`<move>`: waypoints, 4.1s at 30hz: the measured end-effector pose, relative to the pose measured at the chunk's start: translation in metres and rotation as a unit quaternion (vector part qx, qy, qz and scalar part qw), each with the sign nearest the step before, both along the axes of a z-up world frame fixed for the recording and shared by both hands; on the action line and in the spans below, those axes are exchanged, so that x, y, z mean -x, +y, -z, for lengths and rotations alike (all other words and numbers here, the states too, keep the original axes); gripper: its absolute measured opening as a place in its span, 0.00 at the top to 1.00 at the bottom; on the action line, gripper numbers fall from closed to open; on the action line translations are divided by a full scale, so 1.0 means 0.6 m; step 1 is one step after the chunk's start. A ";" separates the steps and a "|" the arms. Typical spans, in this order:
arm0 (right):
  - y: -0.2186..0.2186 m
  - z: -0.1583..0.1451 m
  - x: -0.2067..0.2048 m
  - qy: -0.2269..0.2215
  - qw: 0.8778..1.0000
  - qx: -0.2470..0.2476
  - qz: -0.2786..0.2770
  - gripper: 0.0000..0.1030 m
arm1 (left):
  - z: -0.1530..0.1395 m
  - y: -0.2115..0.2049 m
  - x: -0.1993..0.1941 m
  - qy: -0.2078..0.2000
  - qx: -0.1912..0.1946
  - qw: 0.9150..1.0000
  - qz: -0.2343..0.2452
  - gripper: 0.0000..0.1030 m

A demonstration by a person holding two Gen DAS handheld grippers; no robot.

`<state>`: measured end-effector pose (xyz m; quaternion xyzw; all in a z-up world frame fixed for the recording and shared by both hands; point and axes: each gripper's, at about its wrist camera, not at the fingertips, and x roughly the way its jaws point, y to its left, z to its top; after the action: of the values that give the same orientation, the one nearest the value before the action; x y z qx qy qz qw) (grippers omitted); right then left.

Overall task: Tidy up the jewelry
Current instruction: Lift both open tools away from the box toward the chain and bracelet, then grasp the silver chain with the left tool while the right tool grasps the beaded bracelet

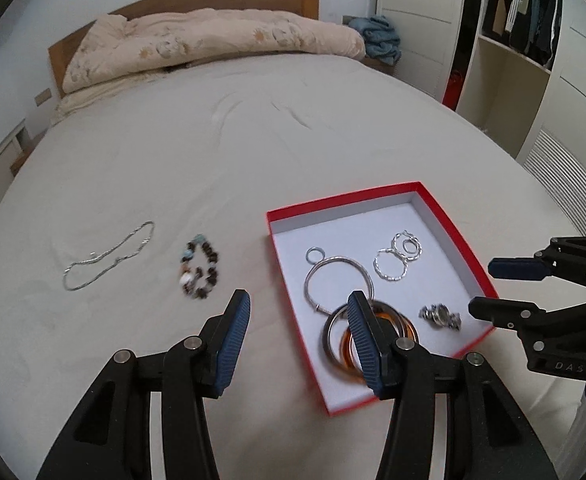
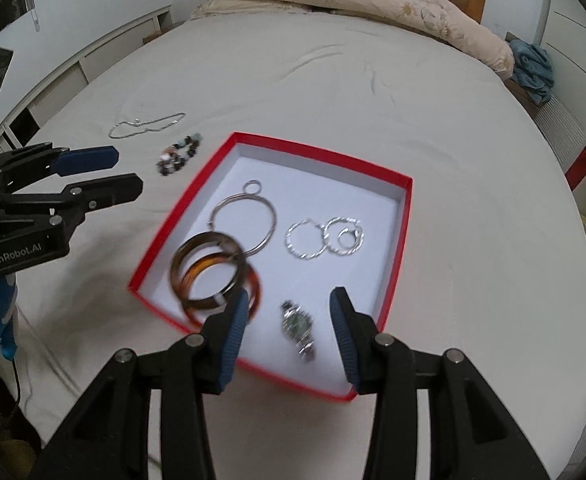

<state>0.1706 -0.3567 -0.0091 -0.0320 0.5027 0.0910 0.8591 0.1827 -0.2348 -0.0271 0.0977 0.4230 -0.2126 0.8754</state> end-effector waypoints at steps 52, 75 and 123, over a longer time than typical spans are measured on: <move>0.309 -0.184 0.251 -0.100 0.989 -0.080 -0.073 0.61 | -0.132 0.341 0.339 -0.086 -0.047 0.981 -0.169 0.23; 0.309 0.003 -0.111 -0.011 0.997 -0.076 -0.022 0.53 | 0.064 0.392 -0.020 0.028 -0.024 0.979 -0.199 0.23; 0.300 0.115 -0.258 -0.005 0.995 -0.096 0.017 0.84 | 0.119 0.416 -0.241 0.043 0.024 0.984 -0.173 0.98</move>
<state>0.3251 -0.1769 -0.0781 0.0587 0.4882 0.1241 0.8619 0.3272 0.0145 -0.0983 -0.0076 0.4656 -0.0723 0.8820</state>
